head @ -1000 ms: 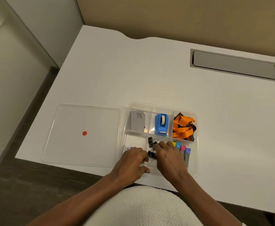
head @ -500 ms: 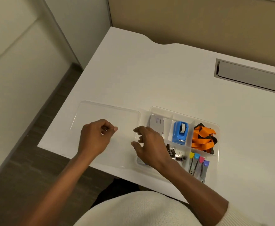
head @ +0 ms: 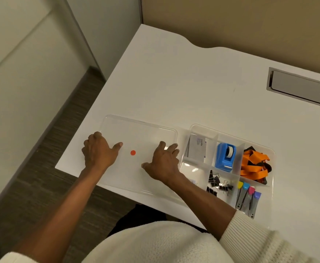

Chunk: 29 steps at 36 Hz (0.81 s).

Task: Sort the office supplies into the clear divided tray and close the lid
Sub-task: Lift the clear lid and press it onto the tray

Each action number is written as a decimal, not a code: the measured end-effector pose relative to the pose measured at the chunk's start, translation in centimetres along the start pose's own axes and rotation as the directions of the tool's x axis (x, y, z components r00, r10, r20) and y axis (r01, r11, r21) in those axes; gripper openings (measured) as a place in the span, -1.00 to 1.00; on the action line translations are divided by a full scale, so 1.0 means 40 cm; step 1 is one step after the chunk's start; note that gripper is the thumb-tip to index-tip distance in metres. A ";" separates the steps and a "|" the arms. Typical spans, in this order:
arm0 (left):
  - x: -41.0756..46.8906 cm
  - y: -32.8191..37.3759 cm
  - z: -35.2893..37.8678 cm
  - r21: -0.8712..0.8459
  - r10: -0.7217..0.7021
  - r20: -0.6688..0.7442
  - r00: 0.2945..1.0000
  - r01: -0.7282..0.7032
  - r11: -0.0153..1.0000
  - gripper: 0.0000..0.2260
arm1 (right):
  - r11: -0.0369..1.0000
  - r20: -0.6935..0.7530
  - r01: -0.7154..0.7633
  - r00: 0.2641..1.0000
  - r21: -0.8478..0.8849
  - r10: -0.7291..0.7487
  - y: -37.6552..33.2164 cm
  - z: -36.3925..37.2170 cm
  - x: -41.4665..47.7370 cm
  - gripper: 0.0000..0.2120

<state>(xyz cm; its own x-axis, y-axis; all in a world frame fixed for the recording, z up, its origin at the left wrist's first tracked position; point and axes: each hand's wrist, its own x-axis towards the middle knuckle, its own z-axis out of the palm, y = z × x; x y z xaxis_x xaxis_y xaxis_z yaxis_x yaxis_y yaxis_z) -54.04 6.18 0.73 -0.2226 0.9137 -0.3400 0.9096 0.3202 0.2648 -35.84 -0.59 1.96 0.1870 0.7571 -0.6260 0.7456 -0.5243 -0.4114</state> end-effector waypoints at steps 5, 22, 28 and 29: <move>0.013 0.002 0.009 0.017 -0.073 0.025 0.997 0.072 0.997 -0.11 | 0.979 -0.028 -0.051 0.998 0.198 0.057 -0.025 0.008 -0.003 -0.06; 0.074 -0.004 -0.064 -0.134 -0.211 0.035 0.977 0.213 0.968 0.05 | 0.648 -0.101 -0.030 0.981 0.761 0.164 -0.072 -0.100 -0.038 -0.07; 0.081 0.035 -0.102 -0.185 -0.190 -0.025 0.982 0.182 0.966 0.02 | 0.695 -0.251 0.137 0.966 0.706 0.065 -0.064 -0.156 -0.100 -0.10; 0.076 0.049 -0.106 -0.176 -0.182 -0.042 0.982 0.172 0.969 0.03 | 0.704 -0.276 0.158 0.960 0.692 0.055 -0.060 -0.165 -0.109 -0.09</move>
<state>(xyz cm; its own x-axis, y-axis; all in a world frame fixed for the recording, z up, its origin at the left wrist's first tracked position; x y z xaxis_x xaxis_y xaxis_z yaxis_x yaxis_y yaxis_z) -54.40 10.66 4.03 -0.3989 0.8500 -0.3441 0.7817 0.5114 0.3569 -34.20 -0.07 10.07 0.3967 0.8051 -0.4408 0.1120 -0.5191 -0.8473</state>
